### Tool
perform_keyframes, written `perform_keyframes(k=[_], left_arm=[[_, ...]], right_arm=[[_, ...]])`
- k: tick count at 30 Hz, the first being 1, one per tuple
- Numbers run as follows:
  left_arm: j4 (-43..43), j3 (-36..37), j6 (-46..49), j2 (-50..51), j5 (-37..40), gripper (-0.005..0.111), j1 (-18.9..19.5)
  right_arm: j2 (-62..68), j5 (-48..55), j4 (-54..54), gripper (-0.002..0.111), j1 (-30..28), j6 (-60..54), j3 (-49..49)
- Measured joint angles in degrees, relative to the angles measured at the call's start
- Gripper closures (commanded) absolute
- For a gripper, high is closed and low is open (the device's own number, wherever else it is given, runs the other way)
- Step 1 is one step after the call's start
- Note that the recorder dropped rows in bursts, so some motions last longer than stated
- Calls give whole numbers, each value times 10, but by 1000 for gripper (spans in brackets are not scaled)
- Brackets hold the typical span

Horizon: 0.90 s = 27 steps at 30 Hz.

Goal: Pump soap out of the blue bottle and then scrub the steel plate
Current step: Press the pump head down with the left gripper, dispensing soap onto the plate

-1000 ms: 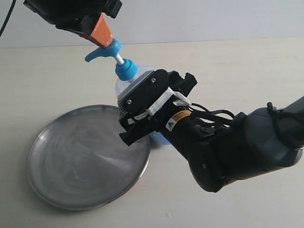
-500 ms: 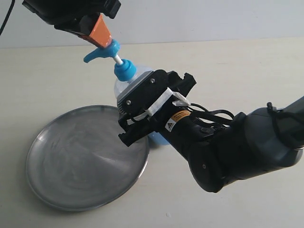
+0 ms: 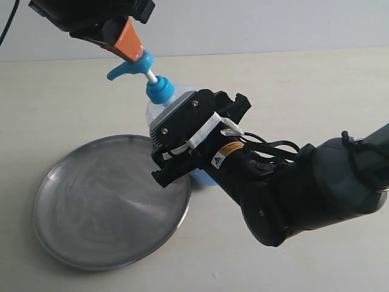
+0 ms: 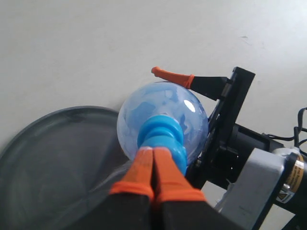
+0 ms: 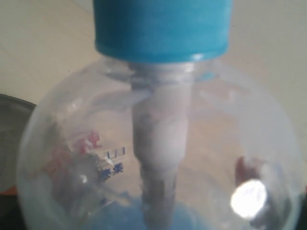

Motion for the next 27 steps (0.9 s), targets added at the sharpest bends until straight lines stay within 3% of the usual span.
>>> perform_keyframes(k=[27], left_arm=[[-34,20,10,5,-30,107,0]], right_arm=[[0,1,-7,108,-4,16,0]])
